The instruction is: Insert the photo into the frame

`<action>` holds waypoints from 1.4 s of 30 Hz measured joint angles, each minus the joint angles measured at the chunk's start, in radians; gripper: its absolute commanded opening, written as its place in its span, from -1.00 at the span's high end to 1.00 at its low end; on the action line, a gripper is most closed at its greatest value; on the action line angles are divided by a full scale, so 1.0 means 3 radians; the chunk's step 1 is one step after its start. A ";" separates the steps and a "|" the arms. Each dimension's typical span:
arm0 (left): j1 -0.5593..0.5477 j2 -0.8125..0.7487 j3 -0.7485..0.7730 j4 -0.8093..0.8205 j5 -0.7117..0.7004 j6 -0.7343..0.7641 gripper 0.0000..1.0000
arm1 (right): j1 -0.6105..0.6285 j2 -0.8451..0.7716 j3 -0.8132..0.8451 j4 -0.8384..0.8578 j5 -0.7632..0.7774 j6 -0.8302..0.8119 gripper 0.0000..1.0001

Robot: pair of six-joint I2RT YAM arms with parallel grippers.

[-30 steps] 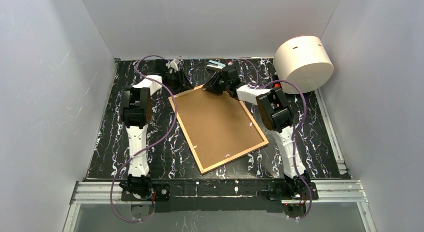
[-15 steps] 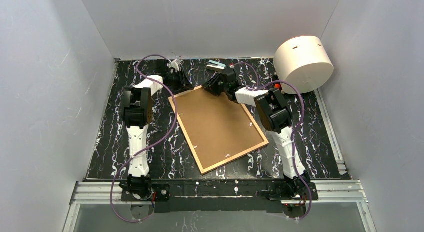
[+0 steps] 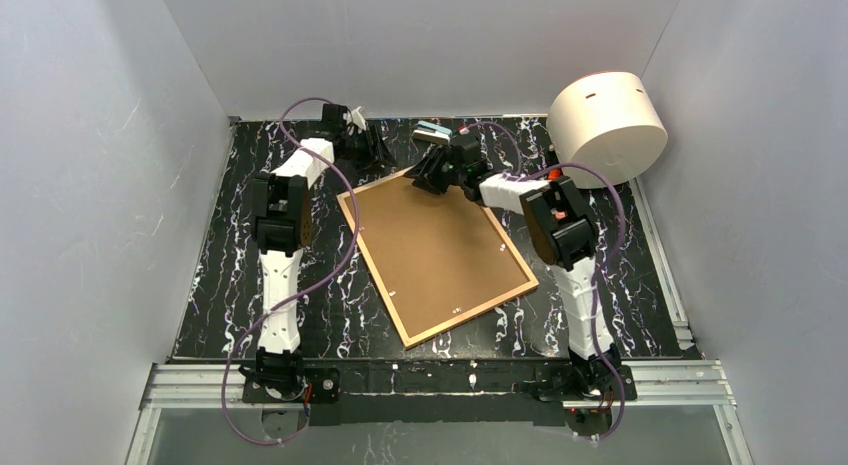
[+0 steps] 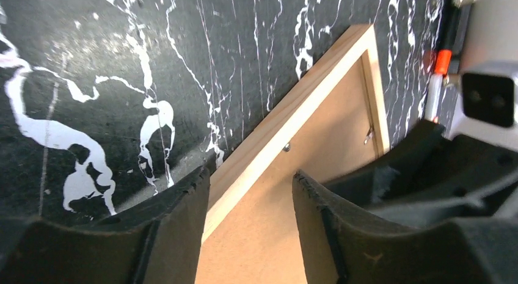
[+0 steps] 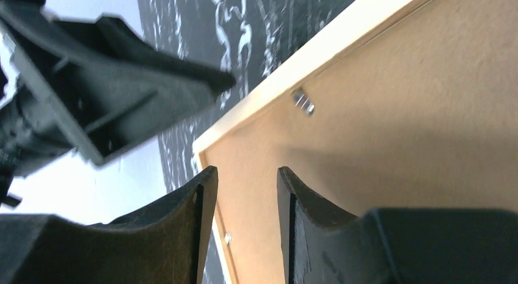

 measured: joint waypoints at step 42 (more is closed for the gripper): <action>-0.0116 -0.2944 -0.3754 -0.0100 -0.0584 -0.0946 0.39 | 0.1072 -0.2096 -0.1732 -0.2974 0.0362 -0.1602 0.20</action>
